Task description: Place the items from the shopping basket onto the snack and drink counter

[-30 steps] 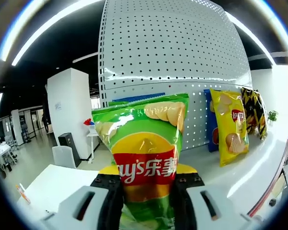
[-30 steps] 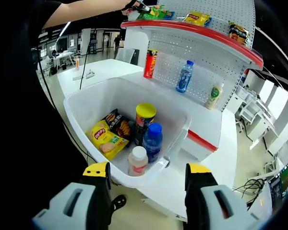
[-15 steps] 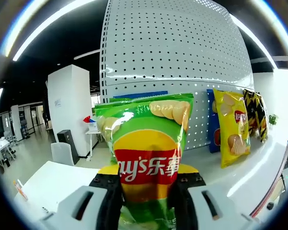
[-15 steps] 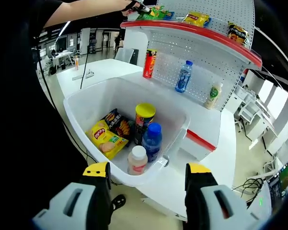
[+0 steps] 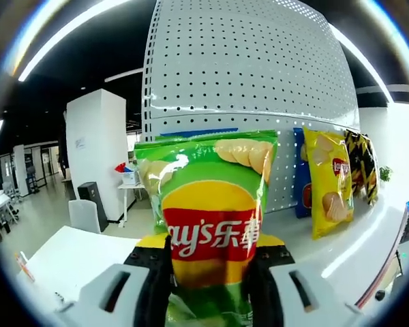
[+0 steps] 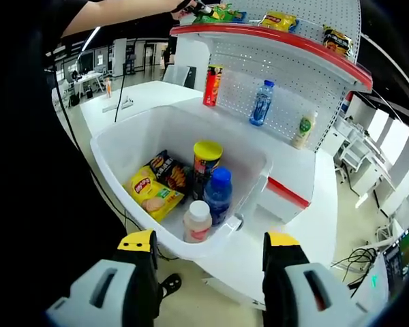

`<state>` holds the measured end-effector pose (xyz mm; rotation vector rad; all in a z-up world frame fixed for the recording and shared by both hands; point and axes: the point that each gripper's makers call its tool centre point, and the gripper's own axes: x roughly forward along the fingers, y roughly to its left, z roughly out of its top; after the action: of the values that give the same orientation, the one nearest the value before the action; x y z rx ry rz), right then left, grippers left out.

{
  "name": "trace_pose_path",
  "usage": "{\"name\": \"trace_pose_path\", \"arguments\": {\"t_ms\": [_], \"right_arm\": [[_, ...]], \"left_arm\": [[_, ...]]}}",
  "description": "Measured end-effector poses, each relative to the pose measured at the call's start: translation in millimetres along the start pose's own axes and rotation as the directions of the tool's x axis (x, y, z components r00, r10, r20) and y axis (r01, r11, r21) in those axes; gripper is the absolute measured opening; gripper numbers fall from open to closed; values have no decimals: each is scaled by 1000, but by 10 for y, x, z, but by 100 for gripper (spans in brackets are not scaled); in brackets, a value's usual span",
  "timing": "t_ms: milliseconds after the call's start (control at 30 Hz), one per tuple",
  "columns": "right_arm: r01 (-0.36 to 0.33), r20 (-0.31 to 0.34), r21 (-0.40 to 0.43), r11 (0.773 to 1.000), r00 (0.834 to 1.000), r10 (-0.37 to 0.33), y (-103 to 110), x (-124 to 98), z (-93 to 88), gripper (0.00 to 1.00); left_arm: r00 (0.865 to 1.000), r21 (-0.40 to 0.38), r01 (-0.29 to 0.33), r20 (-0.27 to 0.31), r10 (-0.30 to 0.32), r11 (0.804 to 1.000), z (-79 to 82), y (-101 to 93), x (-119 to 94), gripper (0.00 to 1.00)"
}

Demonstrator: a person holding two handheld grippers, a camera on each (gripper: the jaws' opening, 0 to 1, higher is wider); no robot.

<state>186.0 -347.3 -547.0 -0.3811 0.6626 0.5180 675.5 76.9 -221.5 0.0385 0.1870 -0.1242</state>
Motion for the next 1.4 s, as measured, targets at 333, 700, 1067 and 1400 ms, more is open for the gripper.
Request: {"name": "trace_pose_path", "arguments": {"t_ms": [333, 700, 1067, 1400], "right_arm": [[-11, -2, -6, 1000, 1000, 11, 45, 35, 24, 61], [-13, -6, -31, 999, 1000, 13, 30, 79, 68, 61], [-17, 7, -33, 999, 1000, 17, 42, 98, 78, 61], [-32, 10, -39, 999, 999, 32, 93, 97, 48, 62]], "left_arm": [[1000, -32, -7, 15, 8, 999, -73, 78, 45, 66], [1000, -29, -18, 0, 18, 999, -122, 100, -8, 89], [999, -18, -32, 32, 33, 999, 6, 102, -130, 95], [998, -16, -3, 59, 4, 1000, 87, 67, -287, 95]]}}
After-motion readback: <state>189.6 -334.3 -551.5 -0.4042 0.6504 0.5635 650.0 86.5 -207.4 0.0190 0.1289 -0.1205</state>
